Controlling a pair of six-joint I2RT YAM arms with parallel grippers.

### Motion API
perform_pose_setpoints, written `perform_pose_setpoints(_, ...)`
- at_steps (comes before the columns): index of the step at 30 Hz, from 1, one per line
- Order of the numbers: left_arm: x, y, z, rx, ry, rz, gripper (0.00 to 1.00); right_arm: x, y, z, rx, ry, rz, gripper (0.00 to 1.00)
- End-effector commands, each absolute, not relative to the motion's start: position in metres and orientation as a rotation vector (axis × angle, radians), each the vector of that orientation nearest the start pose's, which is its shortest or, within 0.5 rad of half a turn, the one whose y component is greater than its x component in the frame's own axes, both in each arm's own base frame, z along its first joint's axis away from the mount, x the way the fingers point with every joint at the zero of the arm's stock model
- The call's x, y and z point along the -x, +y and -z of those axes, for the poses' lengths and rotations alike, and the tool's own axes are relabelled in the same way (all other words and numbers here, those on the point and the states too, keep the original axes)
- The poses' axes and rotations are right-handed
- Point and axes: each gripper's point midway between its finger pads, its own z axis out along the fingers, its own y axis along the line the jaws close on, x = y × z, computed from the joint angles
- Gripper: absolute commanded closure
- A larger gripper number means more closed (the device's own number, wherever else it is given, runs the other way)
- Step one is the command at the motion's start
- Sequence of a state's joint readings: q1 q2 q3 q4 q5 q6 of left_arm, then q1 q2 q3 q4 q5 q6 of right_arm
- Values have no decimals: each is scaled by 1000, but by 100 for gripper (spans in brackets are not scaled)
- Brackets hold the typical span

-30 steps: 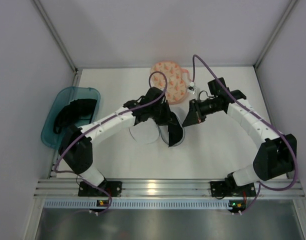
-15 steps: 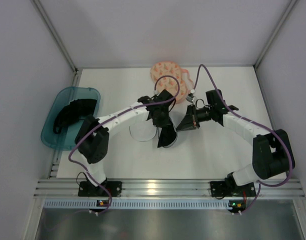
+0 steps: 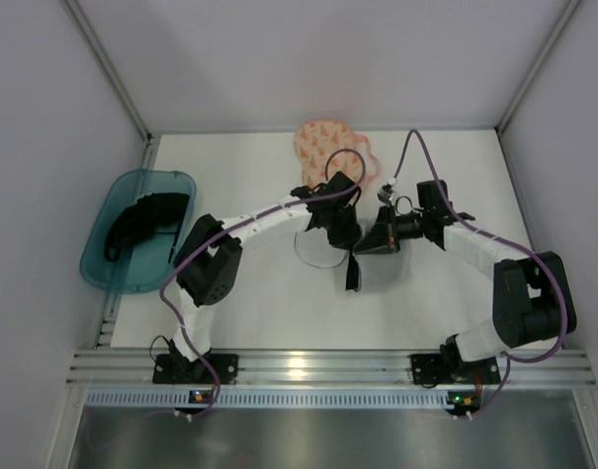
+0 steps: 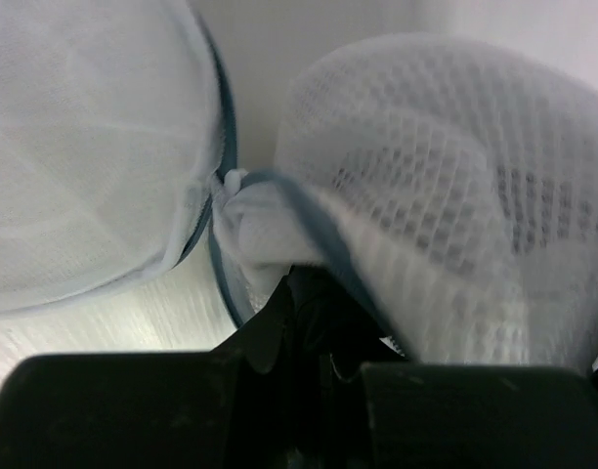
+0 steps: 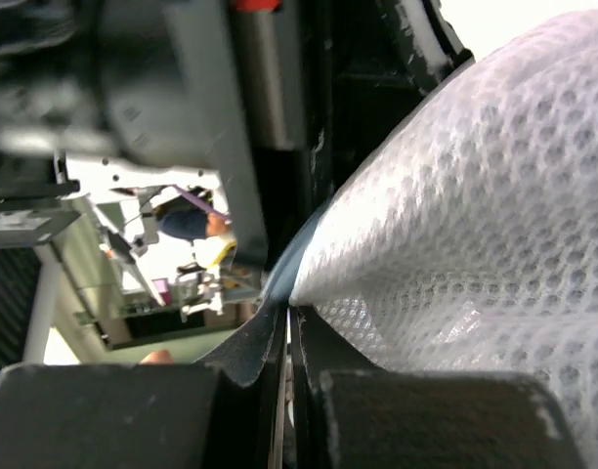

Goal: Place the bra in the laundry bag and zip it closed
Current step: Place the bra in the laundry bag.

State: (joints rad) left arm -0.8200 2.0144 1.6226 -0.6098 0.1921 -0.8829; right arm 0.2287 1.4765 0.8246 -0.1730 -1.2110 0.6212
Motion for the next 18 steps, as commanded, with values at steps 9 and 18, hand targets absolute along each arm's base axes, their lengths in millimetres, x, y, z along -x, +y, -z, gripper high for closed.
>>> perform_pose_setpoints(9, -252, -353, -178, 144, 2740, 1109, 100, -209, 223, -198, 363, 2292, -1925, 100)
perform_pose_setpoints(18, -258, -295, -186, 193, 2708, 762, 100, -211, 266, -198, 403, 2254, -1985, 100)
